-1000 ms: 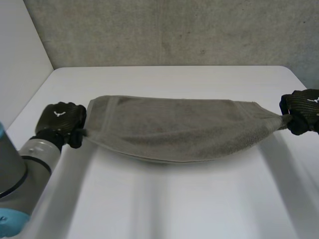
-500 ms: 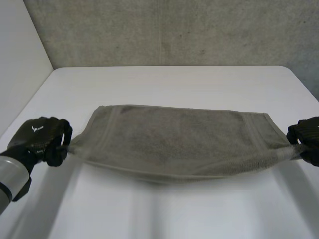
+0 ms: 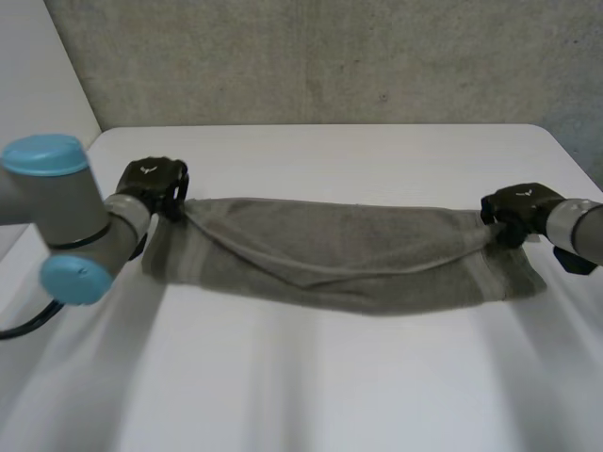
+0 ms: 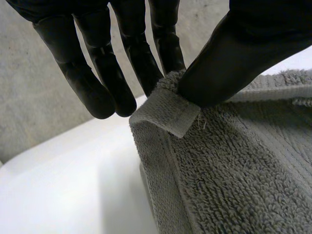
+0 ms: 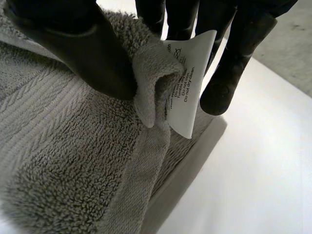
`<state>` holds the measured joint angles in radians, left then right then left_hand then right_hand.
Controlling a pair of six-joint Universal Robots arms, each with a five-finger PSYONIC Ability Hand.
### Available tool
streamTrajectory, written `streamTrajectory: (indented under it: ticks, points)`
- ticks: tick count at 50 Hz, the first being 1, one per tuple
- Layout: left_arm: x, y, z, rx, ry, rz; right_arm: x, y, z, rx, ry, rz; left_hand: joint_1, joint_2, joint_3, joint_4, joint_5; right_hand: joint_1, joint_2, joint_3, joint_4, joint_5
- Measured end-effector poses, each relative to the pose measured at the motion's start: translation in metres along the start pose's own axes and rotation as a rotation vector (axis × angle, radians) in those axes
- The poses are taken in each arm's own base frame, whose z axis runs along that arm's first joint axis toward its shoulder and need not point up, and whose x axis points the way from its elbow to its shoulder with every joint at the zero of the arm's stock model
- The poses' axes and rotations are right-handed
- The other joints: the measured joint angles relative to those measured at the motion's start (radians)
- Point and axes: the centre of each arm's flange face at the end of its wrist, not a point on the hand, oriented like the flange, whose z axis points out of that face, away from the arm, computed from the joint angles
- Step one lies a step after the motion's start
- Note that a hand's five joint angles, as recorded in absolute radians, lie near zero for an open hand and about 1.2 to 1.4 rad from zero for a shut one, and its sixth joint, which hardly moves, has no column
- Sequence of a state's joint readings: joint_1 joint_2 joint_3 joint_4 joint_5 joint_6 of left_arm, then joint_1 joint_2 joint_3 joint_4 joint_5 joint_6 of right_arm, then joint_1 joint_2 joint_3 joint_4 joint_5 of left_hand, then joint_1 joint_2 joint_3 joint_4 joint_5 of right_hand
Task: Fold the towel.
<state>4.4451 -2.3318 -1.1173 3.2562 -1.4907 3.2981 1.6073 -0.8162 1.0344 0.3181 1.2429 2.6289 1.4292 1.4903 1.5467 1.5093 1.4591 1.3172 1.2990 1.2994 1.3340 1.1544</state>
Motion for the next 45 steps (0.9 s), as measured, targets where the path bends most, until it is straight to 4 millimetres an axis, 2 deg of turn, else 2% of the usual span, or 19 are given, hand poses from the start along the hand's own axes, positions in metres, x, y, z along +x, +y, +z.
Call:
streamTrajectory:
  ticks: [7,12,15,16,17,18,19,20,21,23,24,25,26,29,35,40,45]
  points:
    - [0.009,0.004,0.039,0.069,-0.024,0.012,0.005,-0.005,0.03,0.09,0.117,0.015,0.0,0.0,0.0,0.0,0.0,0.0,0.0,0.0,0.0,0.0]
    - [0.014,0.008,0.054,0.097,-0.036,0.015,0.01,-0.008,0.043,0.146,0.2,0.002,0.0,0.0,0.001,0.0,0.0,-0.001,-0.001,0.0,0.0,0.0]
    - [0.017,0.012,0.059,0.103,-0.036,0.016,0.011,-0.007,0.049,0.158,0.224,-0.004,0.0,0.0,0.001,0.0,0.0,-0.145,-0.136,-0.128,-0.158,-0.156]
    - [0.018,0.014,0.06,0.105,-0.034,0.017,0.011,-0.007,0.05,0.16,0.232,-0.006,0.0,-0.007,-0.019,-0.011,-0.002,-0.244,-0.232,-0.224,-0.256,-0.258]
    - [0.019,0.016,0.061,0.105,-0.031,0.017,0.01,-0.006,0.052,0.16,0.236,-0.008,0.0,-0.015,-0.05,-0.03,-0.003,-0.441,-0.428,-0.416,-0.449,-0.461]
    - [0.021,0.017,0.061,0.106,-0.029,0.017,0.01,-0.005,0.053,0.159,0.237,-0.009,-0.074,-0.079,-0.126,-0.102,-0.064,-0.565,-0.553,-0.536,-0.57,-0.567]
    - [0.022,0.018,0.062,0.107,-0.026,0.017,0.009,-0.004,0.054,0.155,0.239,-0.009,-0.254,-0.273,-0.326,-0.311,-0.239,-0.78,-0.773,-0.751,-0.765,-0.8]
    - [0.023,0.019,0.062,0.107,-0.025,0.017,0.008,-0.003,0.055,0.153,0.241,-0.01,-0.364,-0.378,-0.429,-0.4,-0.345,-0.872,-0.849,-0.827,-0.86,-0.901]
    - [0.025,0.021,0.062,0.106,-0.022,0.017,0.008,-0.002,0.056,0.148,0.244,-0.01,-0.626,-0.631,-0.662,-0.663,-0.596,-1.002,-1.0,-0.987,-1.02,-1.048]
    - [0.026,0.022,0.062,0.106,-0.02,0.018,0.008,0.0,0.057,0.138,0.254,-0.009,-0.918,-0.916,-0.973,-0.98,-0.912,-1.061,-1.052,-1.052,-1.08,-1.098]
    - [0.027,0.022,0.062,0.106,-0.019,0.018,0.008,0.0,0.056,0.135,0.258,-0.008,-0.988,-0.974,-1.034,-1.038,-0.973,-1.067,-1.052,-1.057,-1.083,-1.098]
    - [0.028,0.022,0.061,0.106,-0.018,0.018,0.008,0.001,0.056,0.128,0.27,-0.007,-1.114,-1.143,-1.211,-1.189,-1.139,-1.075,-1.052,-1.057,-1.083,-1.098]
    - [0.028,0.022,0.061,0.106,-0.018,0.018,0.009,0.001,0.055,0.123,0.279,-0.005,-1.141,-1.188,-1.25,-1.216,-1.186,-1.079,-1.052,-1.057,-1.083,-1.098]
    - [0.029,0.02,0.06,0.105,-0.023,0.017,0.01,0.0,0.053,0.114,0.297,0.0,-1.147,-1.214,-1.279,-1.227,-1.218,-1.082,-1.052,-1.057,-1.083,-1.098]
    - [0.02,0.006,0.05,0.105,-0.068,0.01,0.017,-0.017,0.03,0.132,0.335,0.002,-1.15,-1.217,-1.283,-1.227,-1.223,-1.082,-1.052,-1.057,-1.083,-1.098]
    - [0.011,-0.008,0.031,0.09,-0.102,0.006,0.014,-0.029,0.001,0.146,0.327,-0.003,-1.152,-1.217,-1.284,-1.227,-1.226,-1.082,-1.052,-1.057,-1.083,-1.098]
    - [0.009,-0.013,0.005,0.054,-0.104,0.006,0.001,-0.024,-0.021,0.125,0.272,-0.005,-1.154,-1.218,-1.288,-1.227,-1.227,-1.082,-1.052,-1.058,-1.083,-1.098]
